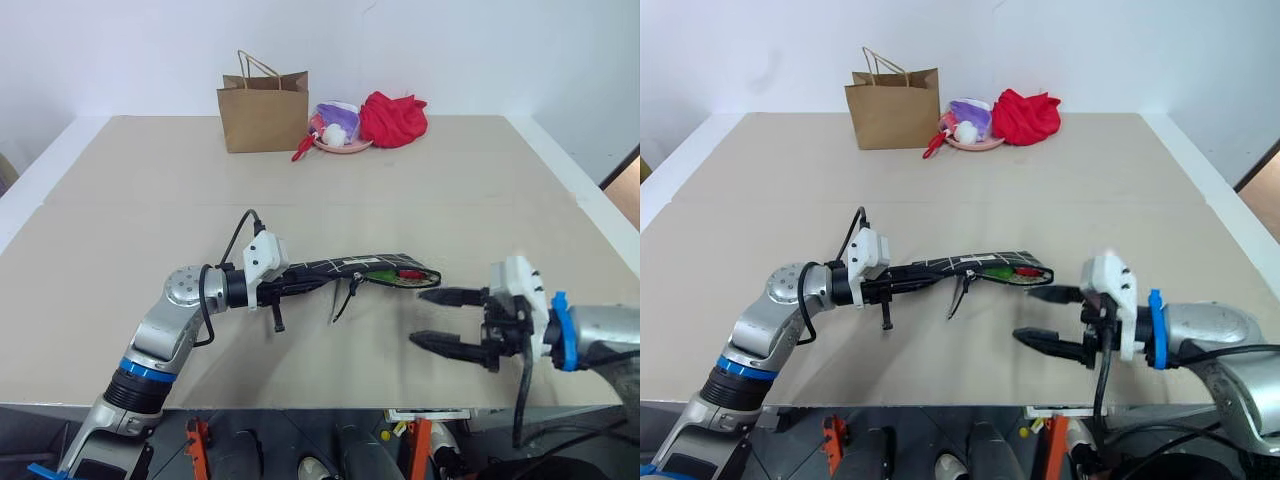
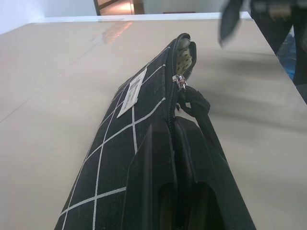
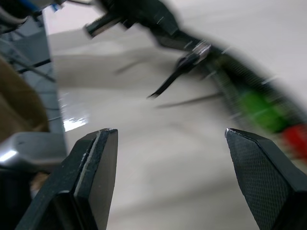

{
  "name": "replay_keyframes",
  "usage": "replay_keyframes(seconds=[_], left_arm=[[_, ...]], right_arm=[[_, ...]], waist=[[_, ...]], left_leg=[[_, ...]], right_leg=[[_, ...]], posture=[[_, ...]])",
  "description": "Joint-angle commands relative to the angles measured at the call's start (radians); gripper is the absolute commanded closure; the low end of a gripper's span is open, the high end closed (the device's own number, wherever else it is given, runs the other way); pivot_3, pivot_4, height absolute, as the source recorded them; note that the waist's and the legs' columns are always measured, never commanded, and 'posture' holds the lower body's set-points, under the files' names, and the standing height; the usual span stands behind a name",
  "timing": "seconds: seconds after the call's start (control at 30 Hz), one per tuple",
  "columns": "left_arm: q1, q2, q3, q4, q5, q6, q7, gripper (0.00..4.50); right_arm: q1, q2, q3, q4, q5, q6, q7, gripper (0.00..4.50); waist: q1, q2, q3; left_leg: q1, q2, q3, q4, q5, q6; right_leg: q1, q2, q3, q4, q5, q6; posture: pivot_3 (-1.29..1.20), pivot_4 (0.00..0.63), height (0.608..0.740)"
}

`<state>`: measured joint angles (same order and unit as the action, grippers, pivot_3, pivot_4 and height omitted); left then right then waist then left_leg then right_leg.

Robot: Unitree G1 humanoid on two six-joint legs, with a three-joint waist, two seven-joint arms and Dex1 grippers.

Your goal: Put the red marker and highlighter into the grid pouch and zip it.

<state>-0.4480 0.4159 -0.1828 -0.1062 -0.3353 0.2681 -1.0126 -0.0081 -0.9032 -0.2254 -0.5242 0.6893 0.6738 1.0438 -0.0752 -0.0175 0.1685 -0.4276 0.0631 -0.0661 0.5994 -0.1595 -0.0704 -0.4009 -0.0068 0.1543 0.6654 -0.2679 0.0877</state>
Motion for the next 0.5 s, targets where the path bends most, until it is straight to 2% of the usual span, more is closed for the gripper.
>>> replay_keyframes(seconds=[0.03, 0.33, 0.5], left_arm=[[-0.02, -0.001, 0.012, -0.017, -0.01, -0.016, 0.0, 4.5], [-0.013, -0.037, 0.012, -0.003, 0.033, -0.027, 0.099, 4.5], [-0.011, -0.058, 0.008, -0.002, 0.051, -0.026, 0.142, 4.5]], right_arm=[[-0.048, 0.056, 0.071, -0.004, -0.018, 0.031, -0.098, 0.64], [-0.244, 0.275, 0.174, 0.079, -0.046, 0.196, -0.395, 0.64], [-0.297, 0.334, 0.175, 0.067, -0.032, 0.275, -0.485, 0.64]], waist=[[-0.001, 0.0, 0.0], [0.0, 0.0, 0.0], [0.001, 0.0, 0.0]], left_leg=[[0.0, 0.0, 0.0, 0.0, 0.0, 0.0], [0.0, 0.0, 0.0, 0.001, 0.0, 0.0], [-0.001, 0.0, -0.001, -0.001, 0.0, 0.0]], right_leg=[[0.0, 0.0, 0.0, 0.0, 0.0, 0.0], [0.0, 0.0, 0.0, 0.0, 0.001, -0.001], [-0.001, 0.0, 0.0, 0.0, 0.001, 0.0]], posture=[[0.0, 0.15, 0.74], [0.0, 0.15, 0.74], [0.0, 0.15, 0.74]])
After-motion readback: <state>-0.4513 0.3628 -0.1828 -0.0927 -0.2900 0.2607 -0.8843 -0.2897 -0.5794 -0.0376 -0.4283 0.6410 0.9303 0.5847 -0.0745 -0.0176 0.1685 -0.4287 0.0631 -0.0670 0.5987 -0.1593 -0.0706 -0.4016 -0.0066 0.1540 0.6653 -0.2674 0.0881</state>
